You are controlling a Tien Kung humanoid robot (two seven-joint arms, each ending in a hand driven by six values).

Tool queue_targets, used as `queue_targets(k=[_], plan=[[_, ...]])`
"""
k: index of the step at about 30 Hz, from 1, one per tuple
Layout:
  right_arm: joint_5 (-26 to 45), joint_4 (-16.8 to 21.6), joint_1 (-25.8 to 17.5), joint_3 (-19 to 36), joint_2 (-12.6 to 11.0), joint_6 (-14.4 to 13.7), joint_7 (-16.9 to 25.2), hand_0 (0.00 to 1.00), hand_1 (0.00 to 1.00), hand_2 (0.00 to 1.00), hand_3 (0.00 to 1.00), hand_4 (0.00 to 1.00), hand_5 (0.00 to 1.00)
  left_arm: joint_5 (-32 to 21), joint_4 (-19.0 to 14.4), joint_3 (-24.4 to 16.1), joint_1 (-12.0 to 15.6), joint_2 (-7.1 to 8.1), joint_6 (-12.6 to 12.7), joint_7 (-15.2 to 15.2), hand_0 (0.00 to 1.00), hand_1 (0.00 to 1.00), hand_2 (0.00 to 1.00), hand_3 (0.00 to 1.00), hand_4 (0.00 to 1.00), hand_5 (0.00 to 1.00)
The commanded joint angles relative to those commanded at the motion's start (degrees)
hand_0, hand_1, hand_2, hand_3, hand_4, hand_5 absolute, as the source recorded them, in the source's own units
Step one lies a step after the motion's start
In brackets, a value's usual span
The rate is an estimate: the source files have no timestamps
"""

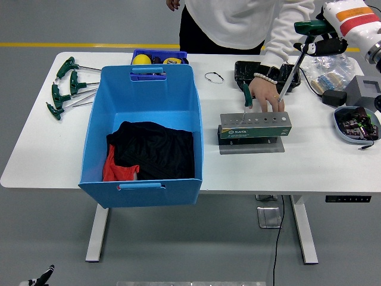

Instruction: Lift tool from toolbox,place it in box,lift tool from toolbox,place it in box

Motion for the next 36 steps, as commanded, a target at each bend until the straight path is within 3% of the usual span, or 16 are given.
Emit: queue_targets(k=[6,13,26,36], plan=[[-0.7,4.6,0.8,2.5,-0.9,-0.1,-0.1,0.002,0.002,0.002,0.002,0.842,0.578,0.0,0.0,-0.1,0.1,0.09,0.0,0.1,0.762,0.687,0.736,0.717,0.763,0.708],[-1.1,10.1,3.2,2.7,0.4,0.2,-0.6,0.002,0.002,0.002,0.002,0.840,0.576,0.1,0.0,-0.3,0.4,0.04,0.0,0.2,0.762,0.688,0.736,0.717,0.762,0.706],[-0.6,23.9,6.6,-4.8,5.6,1.7,-1.9,0.002,0.002,0.002,0.002,0.836,0.581,-0.1,0.0,-0.1,0.5,0.01,0.1,0.3,0.761,0.685,0.736,0.717,0.764,0.711],[-0.5,25.7,7.2,-13.9,10.4,1.1,-3.0,0.002,0.002,0.002,0.002,0.838,0.580,-0.3,0.0,-0.1,0.5,0.00,0.0,0.3,0.763,0.684,0.737,0.717,0.764,0.712]])
